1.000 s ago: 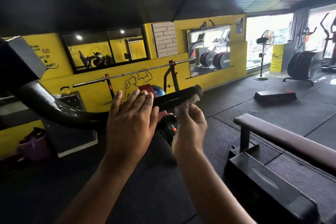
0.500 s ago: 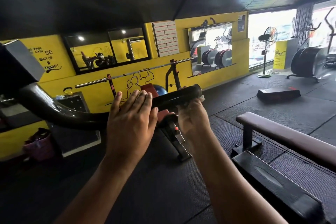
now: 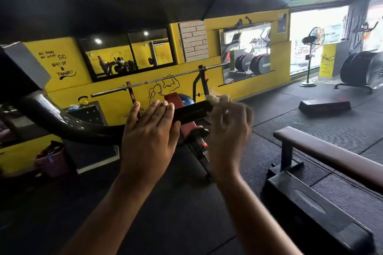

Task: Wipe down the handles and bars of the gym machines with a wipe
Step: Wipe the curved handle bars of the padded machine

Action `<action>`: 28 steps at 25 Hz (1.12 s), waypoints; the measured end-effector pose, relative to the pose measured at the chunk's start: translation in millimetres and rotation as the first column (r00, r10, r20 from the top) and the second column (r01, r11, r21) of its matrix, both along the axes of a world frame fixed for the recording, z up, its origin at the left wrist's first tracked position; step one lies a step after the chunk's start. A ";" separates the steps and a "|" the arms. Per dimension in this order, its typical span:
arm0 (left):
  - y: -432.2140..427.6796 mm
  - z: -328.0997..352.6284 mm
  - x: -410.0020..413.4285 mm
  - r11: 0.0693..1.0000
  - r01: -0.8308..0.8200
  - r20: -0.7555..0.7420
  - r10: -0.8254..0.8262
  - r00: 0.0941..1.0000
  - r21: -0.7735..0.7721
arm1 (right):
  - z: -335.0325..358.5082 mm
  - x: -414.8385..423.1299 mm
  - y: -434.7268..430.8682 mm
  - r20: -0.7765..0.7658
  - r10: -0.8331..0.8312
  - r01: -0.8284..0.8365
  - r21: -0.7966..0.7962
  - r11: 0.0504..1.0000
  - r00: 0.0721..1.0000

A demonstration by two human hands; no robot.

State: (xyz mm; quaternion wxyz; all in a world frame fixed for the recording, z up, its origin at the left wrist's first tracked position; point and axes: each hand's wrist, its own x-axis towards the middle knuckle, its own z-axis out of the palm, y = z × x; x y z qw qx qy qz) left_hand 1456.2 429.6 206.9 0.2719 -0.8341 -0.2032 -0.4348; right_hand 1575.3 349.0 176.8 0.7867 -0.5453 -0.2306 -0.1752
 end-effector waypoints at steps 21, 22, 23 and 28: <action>-28.5 55.8 -135.7 0.928 -0.236 0.369 0.121 0.922 0.287 | 111.7 -73.1 33.9 0.634 0.569 -0.473 -0.340 0.813 0.523; -29.6 61.8 -148.3 0.914 -0.299 0.409 0.171 0.896 0.273 | 125.2 -80.4 38.7 0.679 0.558 -0.503 -0.310 0.807 0.477; -29.8 67.0 -160.2 0.901 -0.357 0.445 0.222 0.868 0.245 | 137.6 -86.4 42.5 0.736 0.529 -0.534 -0.270 0.801 0.422; -29.8 101.1 -212.2 0.835 -0.526 0.432 0.421 0.798 0.158 | 185.2 -110.1 58.8 0.976 0.170 -0.511 -0.077 0.856 0.138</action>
